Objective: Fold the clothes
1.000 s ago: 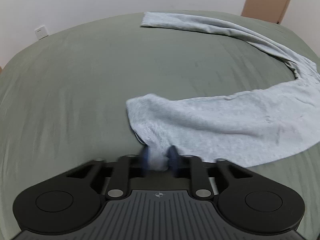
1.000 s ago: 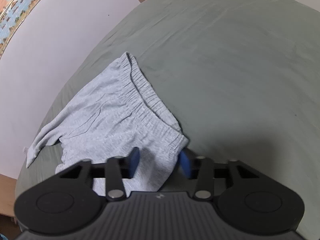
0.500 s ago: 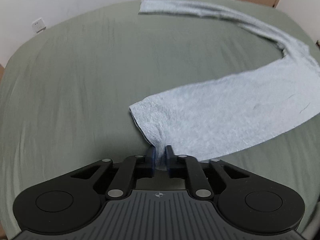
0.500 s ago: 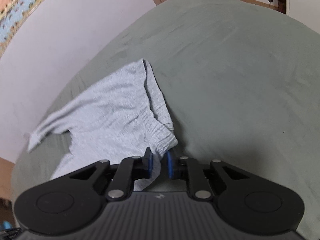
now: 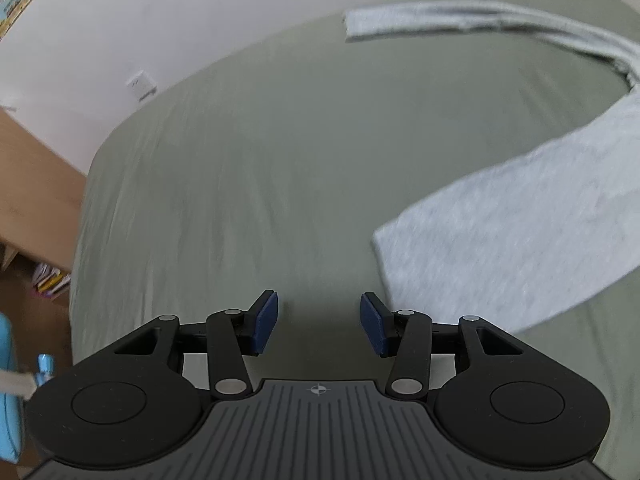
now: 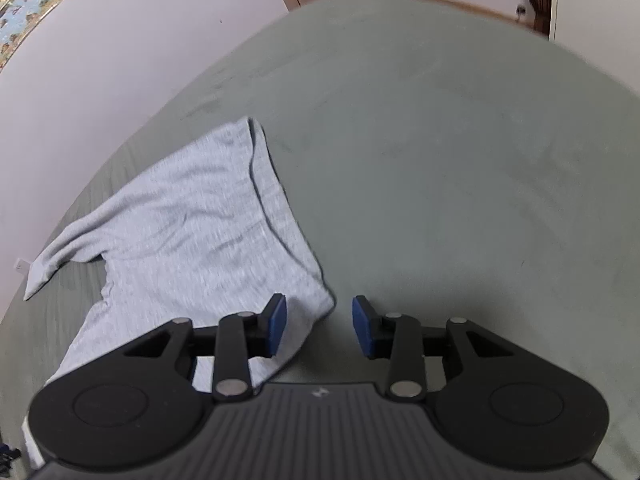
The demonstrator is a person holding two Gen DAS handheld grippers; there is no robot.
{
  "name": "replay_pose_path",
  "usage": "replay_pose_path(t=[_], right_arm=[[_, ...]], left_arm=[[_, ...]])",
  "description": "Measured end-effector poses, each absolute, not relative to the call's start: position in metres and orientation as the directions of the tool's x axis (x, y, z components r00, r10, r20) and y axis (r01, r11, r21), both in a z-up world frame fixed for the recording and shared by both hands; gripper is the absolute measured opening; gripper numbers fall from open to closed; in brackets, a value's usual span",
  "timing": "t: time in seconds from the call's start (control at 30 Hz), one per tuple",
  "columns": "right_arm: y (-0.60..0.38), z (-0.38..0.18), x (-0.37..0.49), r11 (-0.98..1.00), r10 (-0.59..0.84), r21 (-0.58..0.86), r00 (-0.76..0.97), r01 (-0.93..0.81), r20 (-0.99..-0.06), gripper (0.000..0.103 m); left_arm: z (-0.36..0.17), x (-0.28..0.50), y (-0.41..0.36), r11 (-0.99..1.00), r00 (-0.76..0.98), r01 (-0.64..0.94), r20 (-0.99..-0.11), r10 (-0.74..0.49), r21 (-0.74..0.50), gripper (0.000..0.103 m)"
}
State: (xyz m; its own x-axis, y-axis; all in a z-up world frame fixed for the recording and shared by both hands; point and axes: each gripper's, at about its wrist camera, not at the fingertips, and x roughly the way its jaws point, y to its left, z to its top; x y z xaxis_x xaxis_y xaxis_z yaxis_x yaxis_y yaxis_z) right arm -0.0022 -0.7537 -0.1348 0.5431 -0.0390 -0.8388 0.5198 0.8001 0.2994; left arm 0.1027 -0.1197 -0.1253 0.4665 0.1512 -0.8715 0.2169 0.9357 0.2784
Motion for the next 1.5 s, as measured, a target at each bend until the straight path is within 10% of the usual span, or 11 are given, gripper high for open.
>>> replay_pose_path(t=[1.27,1.43,1.5], right_arm=[[-0.777,-0.170,0.213,0.844,-0.035,0.268,0.547,0.464,-0.836,0.061],[-0.769,-0.175,0.229,0.889,-0.022,0.224,0.527,0.399,-0.850,0.059],[-0.761,-0.175,0.230,0.916,-0.032,0.182,0.515,0.359,-0.857,0.036]], left_arm=[[-0.188,0.391,-0.148,0.992,0.602,-0.096,-0.798,-0.008,-0.083,0.070],[-0.190,0.391,-0.165,0.997,0.630,-0.002,-0.774,-0.062,-0.082,0.018],[-0.188,0.391,-0.168,0.995,0.621,0.035,-0.777,-0.099,-0.098,0.009]])
